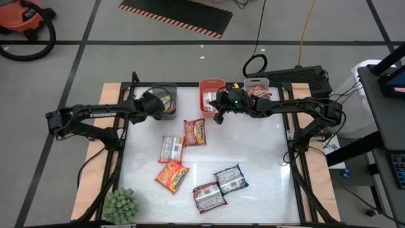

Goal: Sort Maruchan noodles
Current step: Adjust the black bin

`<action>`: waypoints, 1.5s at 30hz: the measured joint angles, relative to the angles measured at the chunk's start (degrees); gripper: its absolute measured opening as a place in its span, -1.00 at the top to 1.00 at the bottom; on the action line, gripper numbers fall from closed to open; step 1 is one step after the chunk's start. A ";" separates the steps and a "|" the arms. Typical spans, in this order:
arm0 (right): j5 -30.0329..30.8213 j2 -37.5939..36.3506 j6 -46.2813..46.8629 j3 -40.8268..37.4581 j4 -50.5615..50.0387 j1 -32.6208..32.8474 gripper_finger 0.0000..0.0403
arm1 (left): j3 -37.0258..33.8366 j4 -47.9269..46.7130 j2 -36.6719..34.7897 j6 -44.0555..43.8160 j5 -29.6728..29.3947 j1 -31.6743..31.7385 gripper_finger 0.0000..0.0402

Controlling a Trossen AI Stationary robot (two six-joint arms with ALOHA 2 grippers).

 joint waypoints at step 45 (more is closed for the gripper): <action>-0.48 0.00 2.08 0.00 -0.14 1.33 1.00 | -2.82 16.55 -6.91 11.29 15.85 -0.10 0.68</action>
